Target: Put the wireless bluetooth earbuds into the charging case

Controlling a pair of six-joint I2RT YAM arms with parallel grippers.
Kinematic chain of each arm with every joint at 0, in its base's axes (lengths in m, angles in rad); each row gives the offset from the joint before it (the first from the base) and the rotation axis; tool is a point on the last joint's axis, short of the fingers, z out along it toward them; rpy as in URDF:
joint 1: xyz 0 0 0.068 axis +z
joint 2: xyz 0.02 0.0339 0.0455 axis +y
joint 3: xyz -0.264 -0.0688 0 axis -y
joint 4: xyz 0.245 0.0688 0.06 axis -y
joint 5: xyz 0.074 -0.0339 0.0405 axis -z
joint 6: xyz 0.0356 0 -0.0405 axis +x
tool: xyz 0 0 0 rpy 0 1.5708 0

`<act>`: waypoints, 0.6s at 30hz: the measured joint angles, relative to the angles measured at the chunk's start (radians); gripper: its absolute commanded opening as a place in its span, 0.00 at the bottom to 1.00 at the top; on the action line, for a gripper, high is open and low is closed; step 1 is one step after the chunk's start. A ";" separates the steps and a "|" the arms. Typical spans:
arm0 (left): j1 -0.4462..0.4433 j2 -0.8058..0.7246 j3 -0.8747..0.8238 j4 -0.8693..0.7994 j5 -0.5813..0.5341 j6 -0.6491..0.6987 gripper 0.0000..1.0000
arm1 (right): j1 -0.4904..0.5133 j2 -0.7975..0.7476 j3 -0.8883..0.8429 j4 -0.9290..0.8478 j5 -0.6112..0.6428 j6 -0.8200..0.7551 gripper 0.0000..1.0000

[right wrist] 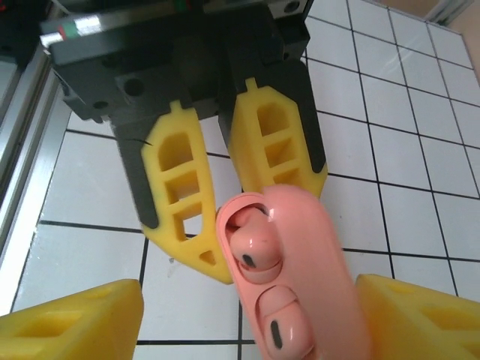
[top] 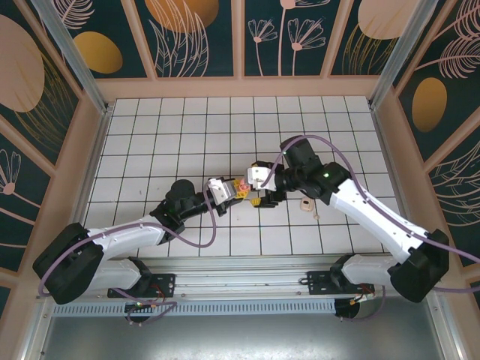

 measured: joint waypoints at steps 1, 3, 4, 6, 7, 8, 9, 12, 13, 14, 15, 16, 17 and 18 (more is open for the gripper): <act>0.000 0.001 0.000 0.003 -0.002 0.000 0.07 | 0.000 -0.016 -0.006 -0.002 -0.002 0.004 0.69; 0.000 0.005 0.000 0.007 -0.010 -0.007 0.07 | 0.000 -0.051 -0.023 -0.005 -0.008 0.015 0.66; 0.000 0.007 0.000 0.007 -0.012 -0.008 0.07 | 0.000 -0.061 -0.029 -0.005 -0.011 0.019 0.65; 0.000 0.010 0.000 0.007 -0.019 -0.011 0.07 | 0.000 -0.075 -0.039 -0.005 -0.015 0.033 0.64; 0.000 0.010 0.000 0.008 -0.019 -0.011 0.07 | 0.000 -0.077 -0.041 -0.005 -0.016 0.035 0.64; 0.000 0.010 0.000 0.008 -0.019 -0.015 0.07 | 0.000 -0.079 -0.045 -0.004 -0.018 0.045 0.65; 0.000 0.010 0.000 0.008 -0.021 -0.018 0.08 | -0.002 -0.082 -0.051 0.000 -0.019 0.059 0.65; 0.000 0.011 0.004 -0.002 -0.030 -0.041 0.08 | -0.028 -0.112 -0.083 0.041 -0.032 0.125 0.65; 0.000 0.011 0.007 -0.010 -0.036 -0.052 0.07 | -0.046 -0.133 -0.098 0.067 -0.037 0.160 0.65; 0.000 0.011 0.012 -0.020 -0.042 -0.069 0.07 | -0.064 -0.156 -0.114 0.096 -0.040 0.201 0.65; 0.000 0.010 0.017 -0.031 -0.049 -0.098 0.06 | -0.080 -0.181 -0.132 0.134 -0.042 0.253 0.65; 0.000 0.010 0.021 -0.038 -0.056 -0.119 0.06 | -0.093 -0.200 -0.148 0.167 -0.041 0.293 0.66; 0.000 0.007 0.024 -0.050 -0.069 -0.155 0.06 | -0.106 -0.226 -0.173 0.217 -0.039 0.362 0.66; 0.000 0.002 0.025 -0.061 -0.077 -0.184 0.06 | -0.113 -0.246 -0.197 0.263 -0.033 0.424 0.66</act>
